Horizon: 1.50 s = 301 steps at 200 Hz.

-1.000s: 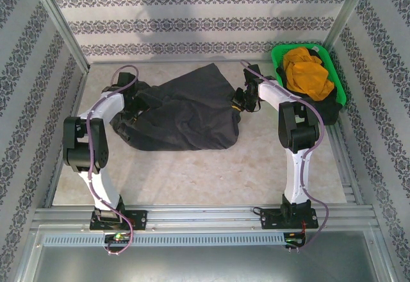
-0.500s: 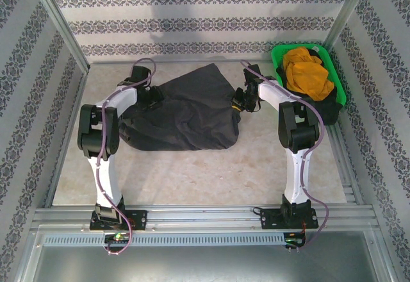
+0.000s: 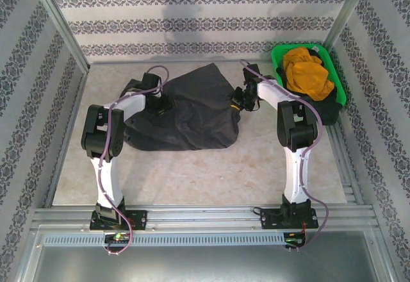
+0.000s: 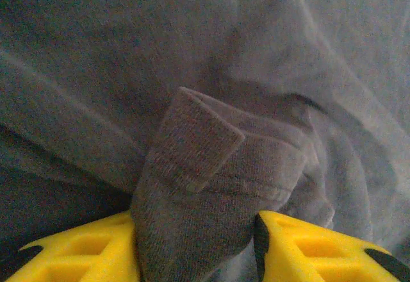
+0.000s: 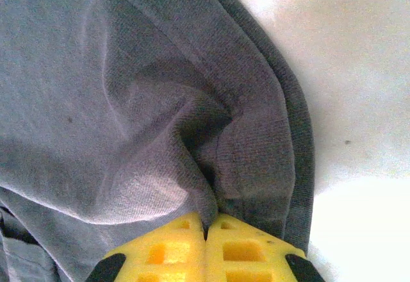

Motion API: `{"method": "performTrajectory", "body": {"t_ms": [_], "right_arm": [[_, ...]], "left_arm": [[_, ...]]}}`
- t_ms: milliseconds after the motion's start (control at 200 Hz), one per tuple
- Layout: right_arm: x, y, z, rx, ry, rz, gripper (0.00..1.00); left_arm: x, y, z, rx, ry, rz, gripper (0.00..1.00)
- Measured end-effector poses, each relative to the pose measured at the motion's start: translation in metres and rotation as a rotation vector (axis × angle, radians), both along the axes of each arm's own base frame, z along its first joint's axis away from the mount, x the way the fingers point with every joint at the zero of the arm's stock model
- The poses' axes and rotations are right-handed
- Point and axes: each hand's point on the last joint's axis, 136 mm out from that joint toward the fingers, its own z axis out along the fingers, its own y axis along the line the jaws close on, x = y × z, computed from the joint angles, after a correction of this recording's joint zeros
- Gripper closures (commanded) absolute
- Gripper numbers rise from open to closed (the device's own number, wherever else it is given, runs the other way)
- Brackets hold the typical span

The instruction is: Fold and stack the t-shirts

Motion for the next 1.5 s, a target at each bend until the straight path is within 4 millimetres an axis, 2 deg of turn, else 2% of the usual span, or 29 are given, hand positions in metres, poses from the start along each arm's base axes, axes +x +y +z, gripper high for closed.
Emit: {"method": "performTrajectory", "body": {"t_ms": [115, 245, 410, 495, 575, 625, 764, 869, 934, 994, 1059, 1119, 1199, 1259, 1339, 1424, 1484, 1504], "right_arm": [[0.000, 0.001, 0.000, 0.003, 0.001, 0.001, 1.00], [0.000, 0.001, -0.001, 0.003, 0.003, 0.001, 1.00], [0.000, 0.000, -0.001, 0.003, 0.004, 0.001, 1.00], [0.000, 0.000, -0.001, 0.004, 0.004, -0.001, 1.00], [0.002, -0.004, -0.001, 0.006, 0.003, -0.009, 1.00], [0.004, -0.008, 0.001, 0.009, 0.001, -0.020, 1.00], [0.019, -0.028, 0.012, 0.015, -0.031, -0.067, 1.00], [0.034, -0.051, 0.024, 0.016, -0.067, -0.113, 1.00], [0.041, -0.064, 0.031, 0.017, -0.085, -0.140, 1.00], [0.047, -0.075, 0.036, 0.018, -0.100, -0.163, 1.00], [0.051, -0.084, 0.041, 0.019, -0.108, -0.181, 1.00], [0.054, -0.091, 0.046, 0.020, -0.117, -0.193, 1.00], [0.057, -0.096, 0.050, 0.025, -0.124, -0.200, 1.00], [0.057, -0.098, 0.051, 0.027, -0.126, -0.202, 1.00], [0.056, -0.097, 0.050, 0.029, -0.121, -0.200, 1.00], [0.055, -0.097, 0.049, 0.028, -0.118, -0.199, 1.00], [0.053, -0.097, 0.045, 0.026, -0.110, -0.197, 1.00], [0.051, -0.097, 0.042, 0.025, -0.103, -0.195, 1.00]], "left_arm": [[-0.005, -0.003, -0.003, 0.007, 0.010, -0.008, 0.72], [-0.004, 0.000, 0.000, 0.031, -0.006, 0.001, 1.00], [0.001, 0.007, 0.008, 0.074, -0.028, 0.014, 1.00], [0.004, 0.011, 0.019, 0.090, -0.047, 0.027, 1.00], [0.009, 0.013, 0.040, 0.093, -0.085, 0.047, 1.00], [0.017, 0.013, 0.062, 0.085, -0.126, 0.060, 1.00], [0.044, 0.004, 0.144, 0.006, -0.290, 0.090, 1.00], [0.039, -0.007, 0.199, -0.062, -0.386, 0.090, 1.00], [0.024, -0.023, 0.228, -0.107, -0.428, 0.059, 1.00], [0.001, -0.046, 0.248, -0.148, -0.456, 0.003, 1.00], [-0.034, -0.075, 0.257, -0.191, -0.460, -0.076, 1.00], [-0.073, -0.102, 0.252, -0.221, -0.438, -0.164, 1.00], [-0.131, -0.135, 0.228, -0.248, -0.378, -0.286, 1.00], [-0.175, -0.155, 0.198, -0.249, -0.305, -0.380, 1.00], [-0.220, -0.169, 0.157, -0.223, -0.214, -0.464, 1.00], [-0.256, -0.176, 0.115, -0.196, -0.117, -0.514, 0.78], [-0.267, -0.175, 0.093, -0.179, -0.064, -0.511, 0.55], [-0.268, -0.176, 0.089, -0.176, -0.055, -0.507, 0.44]]}}
